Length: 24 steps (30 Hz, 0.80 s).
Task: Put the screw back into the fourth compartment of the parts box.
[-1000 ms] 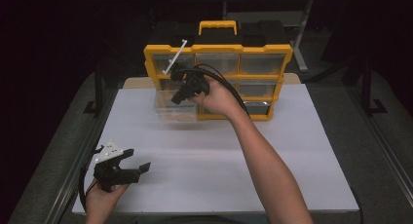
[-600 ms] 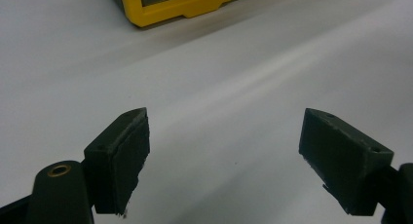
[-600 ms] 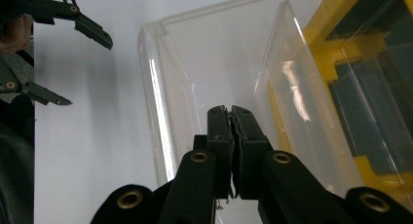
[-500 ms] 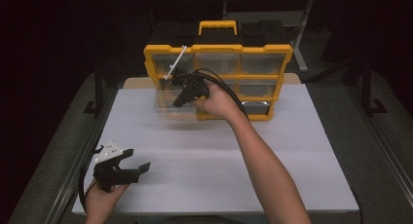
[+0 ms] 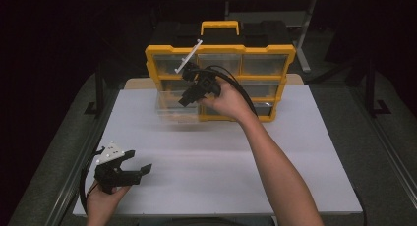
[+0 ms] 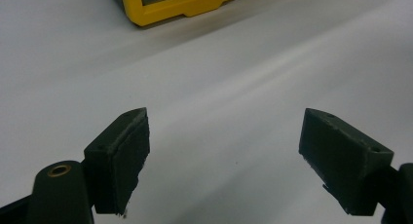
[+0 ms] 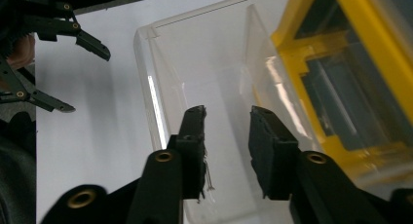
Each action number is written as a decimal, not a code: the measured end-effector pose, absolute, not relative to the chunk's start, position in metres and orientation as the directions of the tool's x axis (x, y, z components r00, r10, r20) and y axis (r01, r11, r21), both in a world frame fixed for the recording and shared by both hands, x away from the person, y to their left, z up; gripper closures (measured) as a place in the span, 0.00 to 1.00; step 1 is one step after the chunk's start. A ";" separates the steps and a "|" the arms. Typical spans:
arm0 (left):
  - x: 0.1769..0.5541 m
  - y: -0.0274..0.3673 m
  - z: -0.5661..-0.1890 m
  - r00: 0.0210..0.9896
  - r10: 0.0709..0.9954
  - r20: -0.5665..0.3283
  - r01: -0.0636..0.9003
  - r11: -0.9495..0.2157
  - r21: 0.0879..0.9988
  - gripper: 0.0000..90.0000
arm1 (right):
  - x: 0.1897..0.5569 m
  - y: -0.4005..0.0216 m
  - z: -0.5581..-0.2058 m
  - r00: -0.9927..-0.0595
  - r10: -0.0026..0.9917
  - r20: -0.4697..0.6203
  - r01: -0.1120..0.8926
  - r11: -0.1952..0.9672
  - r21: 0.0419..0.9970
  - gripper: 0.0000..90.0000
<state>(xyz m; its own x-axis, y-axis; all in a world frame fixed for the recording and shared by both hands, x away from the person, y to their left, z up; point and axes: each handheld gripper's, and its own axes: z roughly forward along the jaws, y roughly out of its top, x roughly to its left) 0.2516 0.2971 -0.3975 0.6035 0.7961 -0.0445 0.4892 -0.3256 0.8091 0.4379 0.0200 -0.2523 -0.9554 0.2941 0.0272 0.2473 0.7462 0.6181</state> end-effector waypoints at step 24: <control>0.253 0.295 -0.400 0.610 0.791 -0.039 0.493 -0.341 0.801 0.21 | 0.418 -0.069 -0.236 -0.905 0.424 0.006 0.302 0.635 0.711 0.53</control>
<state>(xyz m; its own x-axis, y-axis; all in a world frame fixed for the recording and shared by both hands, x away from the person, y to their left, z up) 0.2532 0.2949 -0.3998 0.6104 0.7911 -0.0388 0.4928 -0.3409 0.8006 0.4181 -0.0689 -0.2363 -0.9054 0.4244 0.0062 0.3023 0.6347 0.7112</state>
